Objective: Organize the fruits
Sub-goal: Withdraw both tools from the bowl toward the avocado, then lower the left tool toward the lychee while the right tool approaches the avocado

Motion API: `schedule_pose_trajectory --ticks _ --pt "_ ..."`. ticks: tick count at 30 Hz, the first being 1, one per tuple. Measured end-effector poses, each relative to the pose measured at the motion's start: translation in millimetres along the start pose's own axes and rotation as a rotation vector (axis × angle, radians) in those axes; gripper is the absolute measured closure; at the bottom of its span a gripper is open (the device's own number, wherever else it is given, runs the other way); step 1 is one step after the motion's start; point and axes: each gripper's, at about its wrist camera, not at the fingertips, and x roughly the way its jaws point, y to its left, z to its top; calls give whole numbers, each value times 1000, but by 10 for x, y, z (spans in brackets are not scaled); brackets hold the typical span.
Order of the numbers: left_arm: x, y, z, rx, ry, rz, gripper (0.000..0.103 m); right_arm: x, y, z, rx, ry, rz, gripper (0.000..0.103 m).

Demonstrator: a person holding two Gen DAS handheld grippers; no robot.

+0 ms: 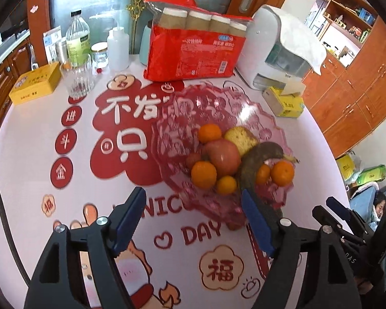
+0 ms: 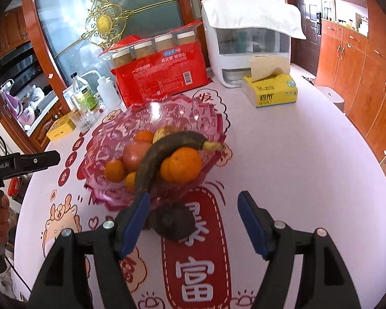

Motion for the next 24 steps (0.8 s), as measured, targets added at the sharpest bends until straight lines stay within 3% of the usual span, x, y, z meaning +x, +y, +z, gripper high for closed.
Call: schedule_pose_trajectory --ticks 13,24 --pt "97 -41 -492 -50 69 9 20 -111 8 -282 -56 31 30 32" --pt "292 -197 -803 -67 105 26 18 -96 -60 -289 -140 21 38 32"
